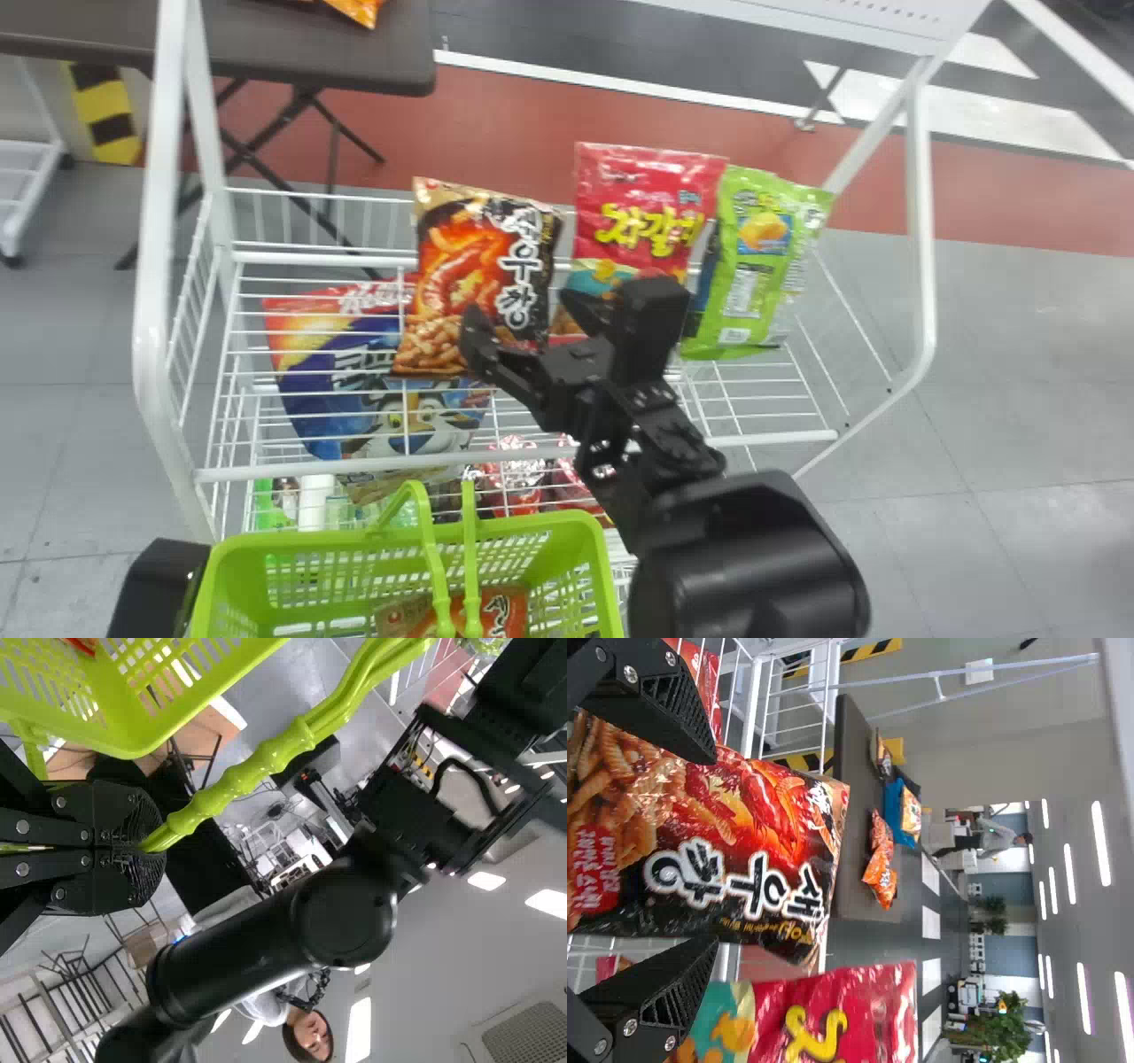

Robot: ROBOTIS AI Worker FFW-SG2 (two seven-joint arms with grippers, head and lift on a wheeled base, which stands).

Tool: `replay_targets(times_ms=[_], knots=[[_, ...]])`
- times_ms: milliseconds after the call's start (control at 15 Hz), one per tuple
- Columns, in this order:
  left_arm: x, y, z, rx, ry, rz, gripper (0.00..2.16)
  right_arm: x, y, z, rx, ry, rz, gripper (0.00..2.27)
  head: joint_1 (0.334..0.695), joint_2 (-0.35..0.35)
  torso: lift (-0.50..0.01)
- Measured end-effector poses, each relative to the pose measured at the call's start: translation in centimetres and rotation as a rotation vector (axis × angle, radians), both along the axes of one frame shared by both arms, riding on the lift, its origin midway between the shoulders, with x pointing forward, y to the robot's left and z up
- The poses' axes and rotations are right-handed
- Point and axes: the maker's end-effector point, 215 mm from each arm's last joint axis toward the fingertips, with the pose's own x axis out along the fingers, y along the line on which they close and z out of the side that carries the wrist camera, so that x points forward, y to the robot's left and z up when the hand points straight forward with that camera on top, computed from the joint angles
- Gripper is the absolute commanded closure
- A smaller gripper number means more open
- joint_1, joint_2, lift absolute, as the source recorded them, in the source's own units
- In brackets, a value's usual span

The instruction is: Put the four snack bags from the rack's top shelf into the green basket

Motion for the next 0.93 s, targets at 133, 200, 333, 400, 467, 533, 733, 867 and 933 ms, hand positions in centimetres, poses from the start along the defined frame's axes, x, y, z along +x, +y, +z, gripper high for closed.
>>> replay_targets(times_ms=[133, 200, 333, 400, 467, 533, 733, 867, 933], knots=[[0.1, 0.2, 0.1, -0.006, -0.003, 0.001, 1.66, 1.9, 0.8, -1.2, -0.033, 0.027, 0.004, 0.12, 0.695, -0.291, 0.0], [0.1, 0.3, 0.2, -0.011, -0.005, 0.002, 1.66, 2.7, 1.0, -1.9, -0.047, 0.045, 0.006, 0.21, 0.695, -0.274, 0.0], [0.2, 0.4, 0.1, -0.017, -0.006, 0.005, 1.66, 3.8, 1.2, -2.8, -0.062, 0.077, 0.012, 0.95, 0.695, -0.265, 0.0], [0.3, 0.4, 0.1, -0.018, -0.008, 0.006, 1.66, 4.0, 1.3, -3.2, -0.065, 0.09, 0.019, 1.61, 0.695, -0.263, 0.0], [0.3, 0.4, 0.1, -0.019, -0.009, 0.006, 1.66, 3.9, 1.5, -3.5, -0.065, 0.102, 0.029, 1.93, 0.695, -0.258, 0.0], [0.4, 0.4, 0.0, -0.019, -0.01, 0.008, 1.66, 3.7, 1.7, -3.7, -0.065, 0.111, 0.038, 2.03, 0.695, -0.255, 0.0], [0.7, 0.6, 0.1, -0.023, -0.012, 0.014, 1.66, 2.8, 2.4, -2.9, -0.052, 0.097, 0.069, 2.16, 0.695, -0.244, 0.0], [0.9, 0.7, 0.2, -0.023, -0.014, 0.019, 1.66, 2.1, 2.6, -1.8, -0.044, 0.079, 0.087, 2.16, 0.695, -0.239, 0.0], [1.0, 0.8, 0.2, -0.023, -0.015, 0.021, 1.66, 1.7, 2.5, -1.3, -0.044, 0.071, 0.089, 2.16, 0.695, -0.241, 0.0]])
